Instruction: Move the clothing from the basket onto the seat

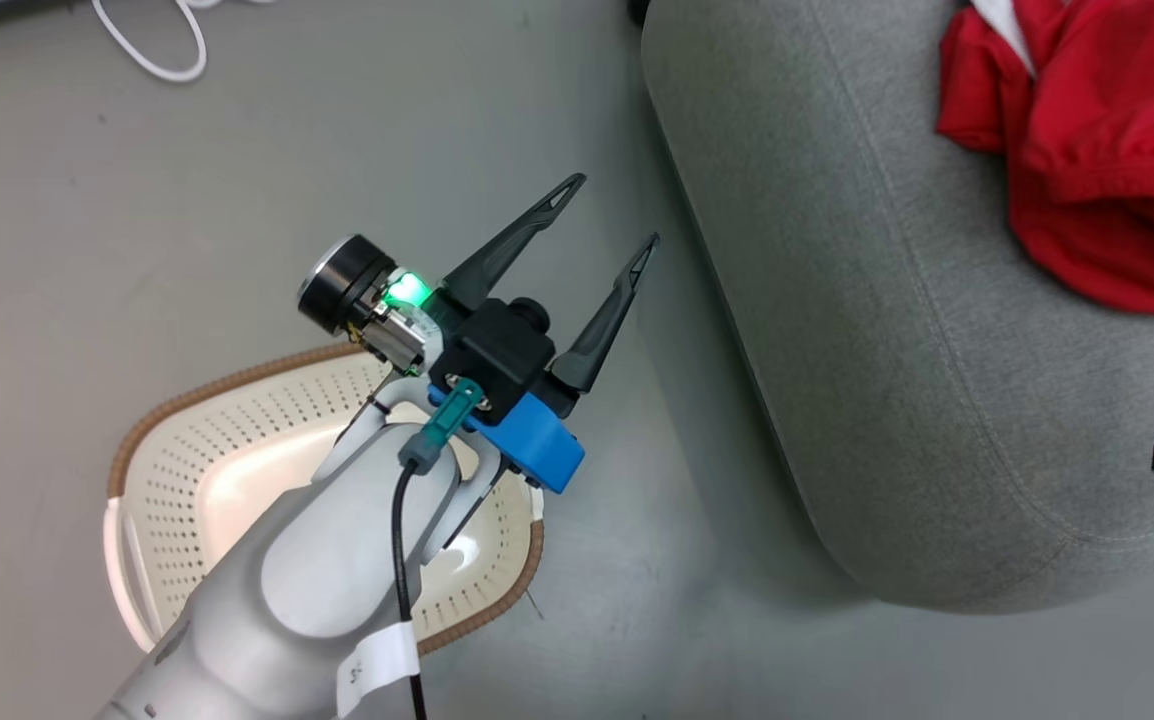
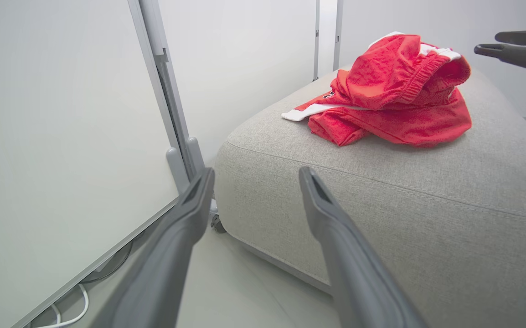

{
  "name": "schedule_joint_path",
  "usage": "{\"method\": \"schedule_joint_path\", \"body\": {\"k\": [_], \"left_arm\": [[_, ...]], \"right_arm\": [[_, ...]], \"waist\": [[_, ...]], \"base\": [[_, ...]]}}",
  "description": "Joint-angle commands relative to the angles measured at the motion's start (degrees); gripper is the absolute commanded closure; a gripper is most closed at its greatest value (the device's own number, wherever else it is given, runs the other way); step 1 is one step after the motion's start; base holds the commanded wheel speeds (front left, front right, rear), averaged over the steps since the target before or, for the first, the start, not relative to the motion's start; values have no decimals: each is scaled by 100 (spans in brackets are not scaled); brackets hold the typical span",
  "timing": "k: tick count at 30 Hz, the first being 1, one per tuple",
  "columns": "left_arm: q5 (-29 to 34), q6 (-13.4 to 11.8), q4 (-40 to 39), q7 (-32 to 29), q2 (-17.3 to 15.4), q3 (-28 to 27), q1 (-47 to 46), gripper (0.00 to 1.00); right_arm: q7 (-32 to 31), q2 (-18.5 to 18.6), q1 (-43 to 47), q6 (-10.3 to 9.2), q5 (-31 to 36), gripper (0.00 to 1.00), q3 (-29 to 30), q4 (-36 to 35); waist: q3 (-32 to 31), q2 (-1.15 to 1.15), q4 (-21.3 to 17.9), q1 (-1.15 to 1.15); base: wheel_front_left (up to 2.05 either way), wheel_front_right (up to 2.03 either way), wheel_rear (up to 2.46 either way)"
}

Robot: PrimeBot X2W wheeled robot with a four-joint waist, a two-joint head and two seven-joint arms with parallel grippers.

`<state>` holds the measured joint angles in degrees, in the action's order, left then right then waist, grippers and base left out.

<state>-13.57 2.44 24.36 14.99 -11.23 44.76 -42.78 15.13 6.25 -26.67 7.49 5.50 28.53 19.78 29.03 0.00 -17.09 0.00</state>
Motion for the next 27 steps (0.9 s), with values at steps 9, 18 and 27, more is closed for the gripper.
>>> {"method": "schedule_joint_path", "body": {"k": [9, 18, 27], "left_arm": [[-196, -202, -291, 26, 58, -667, 743, 0], [-234, -377, -525, 26, 10, -1564, 1490, 0], [-96, -389, -735, 25, 3, -2513, 2264, 0]], "right_arm": [[2, -83, 863, 0, -287, 0, -670, -751], [2, -204, 1250, 1, -494, 0, -1441, -1185], [2, -249, 1353, 1, -690, 0, -2065, -1132]], "waist": [[-1038, 0, 395, 0], [-1556, 0, 838, 0], [-1991, 0, 1230, 0]], "base": [[0, 0, 0], [0, 0, 0], [0, 0, 0]]}}
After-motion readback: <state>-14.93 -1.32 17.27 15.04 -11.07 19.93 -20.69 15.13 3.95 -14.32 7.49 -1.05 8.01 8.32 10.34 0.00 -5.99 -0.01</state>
